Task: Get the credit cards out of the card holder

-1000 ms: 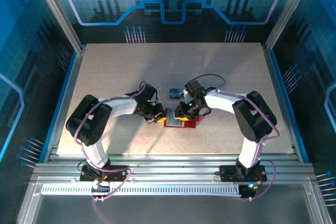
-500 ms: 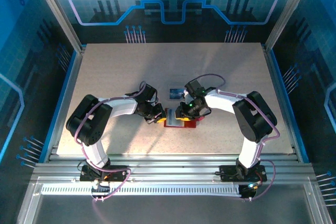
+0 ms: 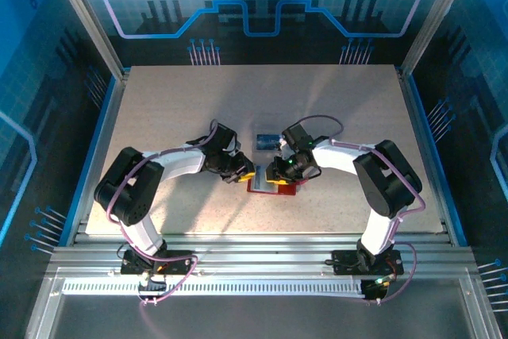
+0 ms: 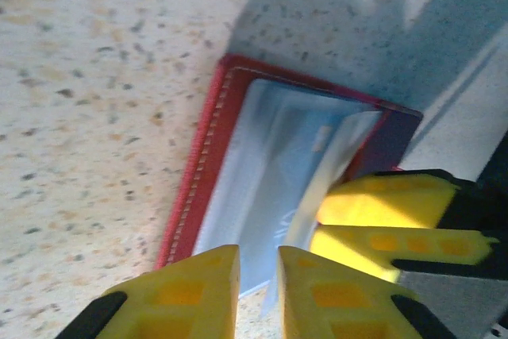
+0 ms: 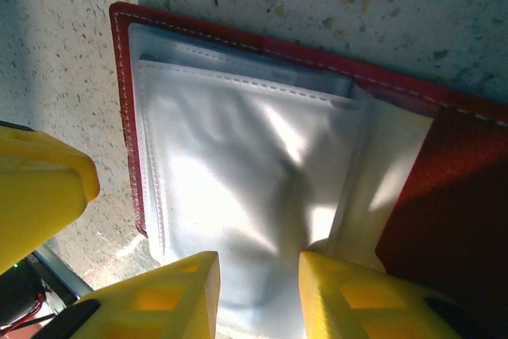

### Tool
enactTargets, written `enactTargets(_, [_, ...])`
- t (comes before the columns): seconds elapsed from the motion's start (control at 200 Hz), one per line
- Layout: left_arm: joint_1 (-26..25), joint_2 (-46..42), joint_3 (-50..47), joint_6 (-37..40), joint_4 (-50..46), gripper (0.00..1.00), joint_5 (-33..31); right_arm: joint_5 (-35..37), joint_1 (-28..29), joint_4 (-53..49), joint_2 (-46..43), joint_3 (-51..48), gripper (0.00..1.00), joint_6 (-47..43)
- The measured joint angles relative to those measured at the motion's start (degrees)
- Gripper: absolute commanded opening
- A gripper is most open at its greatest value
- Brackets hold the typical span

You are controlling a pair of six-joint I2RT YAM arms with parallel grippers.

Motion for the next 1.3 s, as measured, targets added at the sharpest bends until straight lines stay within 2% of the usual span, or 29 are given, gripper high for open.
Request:
enactTargets(0.5, [-1.40,3.23,0.42,-3.85,6.82,0.25,3.39,-1.55,-0.39,3.17,-0.59,-2.01,0.34,1.46])
enactTargets(1.016, [-1.92,5.18,0.42,-4.63,7.76,0.27,3.58,-2.49,-0.94,5.05,-1.07,-3.56,0.35,2.05])
enactTargets(1.301, [-2.10,5.92,1.05,-4.81,8.66,0.32,4.20,-3.13,-1.38,5.79,-1.33,-4.22,0.35,2.14])
